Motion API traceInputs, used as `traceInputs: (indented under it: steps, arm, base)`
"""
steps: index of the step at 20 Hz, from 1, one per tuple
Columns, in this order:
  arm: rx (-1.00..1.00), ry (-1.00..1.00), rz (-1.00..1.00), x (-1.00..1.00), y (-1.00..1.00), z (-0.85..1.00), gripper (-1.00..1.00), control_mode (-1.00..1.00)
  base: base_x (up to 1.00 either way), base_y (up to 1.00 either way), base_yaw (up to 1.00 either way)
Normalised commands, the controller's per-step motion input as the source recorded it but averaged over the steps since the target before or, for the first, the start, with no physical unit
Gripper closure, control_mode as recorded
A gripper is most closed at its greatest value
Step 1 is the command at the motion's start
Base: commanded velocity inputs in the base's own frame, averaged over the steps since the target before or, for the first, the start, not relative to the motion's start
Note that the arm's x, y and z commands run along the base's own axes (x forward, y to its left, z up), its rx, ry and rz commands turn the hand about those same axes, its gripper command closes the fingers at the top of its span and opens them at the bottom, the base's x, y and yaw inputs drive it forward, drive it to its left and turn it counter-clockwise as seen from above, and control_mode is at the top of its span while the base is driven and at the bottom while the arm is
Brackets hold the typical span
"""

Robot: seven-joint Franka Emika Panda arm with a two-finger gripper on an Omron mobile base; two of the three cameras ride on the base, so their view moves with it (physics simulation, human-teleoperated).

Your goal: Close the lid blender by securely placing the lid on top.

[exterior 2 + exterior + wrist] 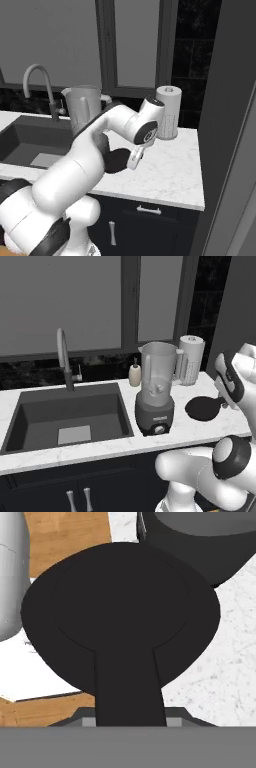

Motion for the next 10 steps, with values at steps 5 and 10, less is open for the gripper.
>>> traceInputs:
  steps: [5,10]
  arm:
    - [0.00,-0.02,-0.09,-0.64,0.23,0.69,1.00,-1.00]
    - [0.00,-0.05,-0.07,-0.61,0.18,0.72,1.00,-1.00]
  base:
    - [0.00,0.00,0.00]
    - [0.00,0.00,0.00]
